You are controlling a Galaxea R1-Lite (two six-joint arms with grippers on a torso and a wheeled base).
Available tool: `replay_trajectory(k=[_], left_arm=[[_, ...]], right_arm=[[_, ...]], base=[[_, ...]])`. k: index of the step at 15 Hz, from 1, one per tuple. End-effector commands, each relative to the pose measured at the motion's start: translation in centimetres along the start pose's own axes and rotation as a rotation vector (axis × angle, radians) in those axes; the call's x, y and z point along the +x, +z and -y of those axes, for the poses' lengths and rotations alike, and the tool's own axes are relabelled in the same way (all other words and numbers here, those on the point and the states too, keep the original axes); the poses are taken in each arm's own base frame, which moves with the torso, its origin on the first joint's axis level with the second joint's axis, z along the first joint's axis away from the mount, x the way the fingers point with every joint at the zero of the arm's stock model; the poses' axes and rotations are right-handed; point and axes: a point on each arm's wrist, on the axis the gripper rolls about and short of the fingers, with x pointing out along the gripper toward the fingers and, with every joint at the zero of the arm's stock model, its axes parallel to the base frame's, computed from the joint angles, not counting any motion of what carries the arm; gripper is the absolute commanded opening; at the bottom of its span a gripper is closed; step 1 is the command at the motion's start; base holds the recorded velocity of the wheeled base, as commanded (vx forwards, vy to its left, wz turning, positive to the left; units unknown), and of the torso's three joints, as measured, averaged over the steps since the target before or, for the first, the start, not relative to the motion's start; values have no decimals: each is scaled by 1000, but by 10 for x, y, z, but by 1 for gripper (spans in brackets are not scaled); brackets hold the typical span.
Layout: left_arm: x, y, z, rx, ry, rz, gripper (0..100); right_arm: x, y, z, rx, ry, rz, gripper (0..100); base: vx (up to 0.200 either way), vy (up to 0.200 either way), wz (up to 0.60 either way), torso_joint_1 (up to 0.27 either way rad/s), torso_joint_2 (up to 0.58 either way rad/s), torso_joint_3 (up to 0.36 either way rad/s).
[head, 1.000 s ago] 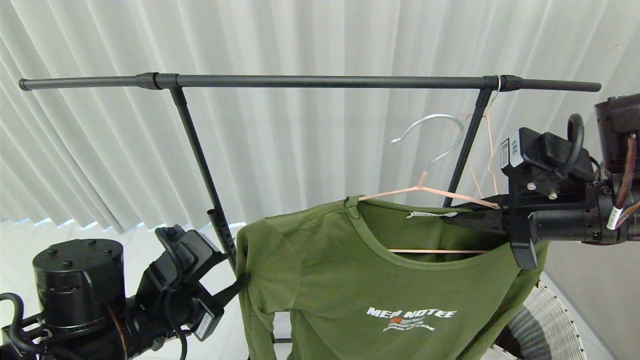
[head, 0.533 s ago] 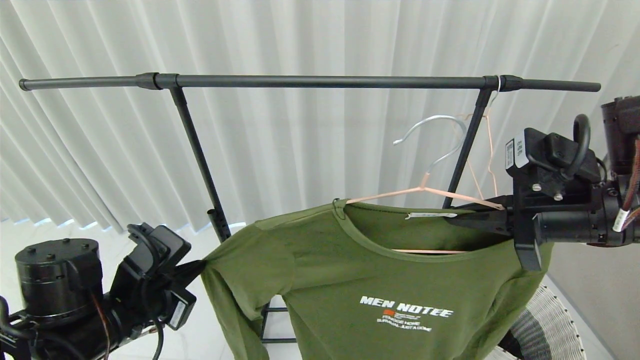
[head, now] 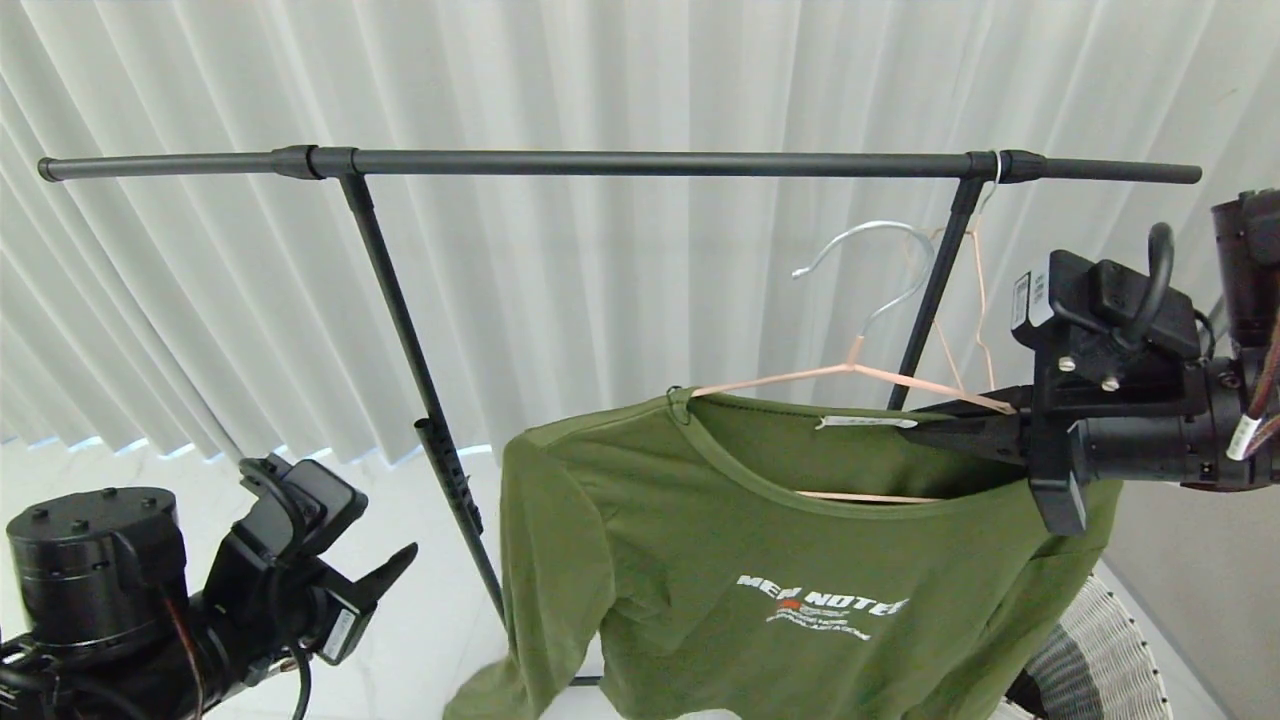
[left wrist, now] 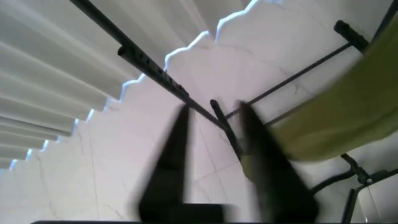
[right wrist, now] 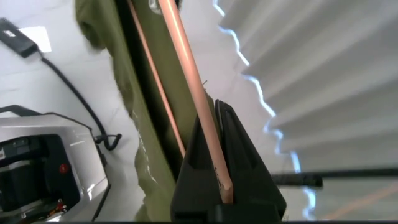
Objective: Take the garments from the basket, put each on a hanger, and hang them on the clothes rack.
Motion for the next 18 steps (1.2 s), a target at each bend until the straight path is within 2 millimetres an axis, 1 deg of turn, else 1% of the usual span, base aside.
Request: replay_trajectory(k=[1,3,4,5,7,9,11,14,18], left_arm=[[-2,2,-1,2,10,21,100],[-9,1,1,9,26,32,100],[-10,1,1,10,31,35,100],[-17,2,2,11,56,47,100],[-23,7,-1,14,75,84,100],[-24,14,0,22,70,116,100],[-23,20,0,21,67,141,100],[-22,27,0,16,63,168,100],[-22,27,2,18,57,172,100]], right_arm=[[0,1,1,46,-51,-26,0],[0,1,4,138,-154,-80,0],[0,1,5,152,-173,-90,0],[3,-1,9,237,-277,-145,0],[13,0,18,369,-409,-187,0],[22,5,27,481,-474,-164,0],[23,12,36,510,-522,-148,0],[25,9,42,517,-549,-159,0],[27,4,47,527,-564,-173,0]], base=[[0,0,0,0,0,0],[0,0,0,0,0,0],[0,0,0,0,0,0],[0,0,0,0,0,0],[0,0,0,0,0,0],[0,0,0,0,0,0],[0,0,0,0,0,0],[200,0,0,-1,6,5],[200,0,0,0,5,1]])
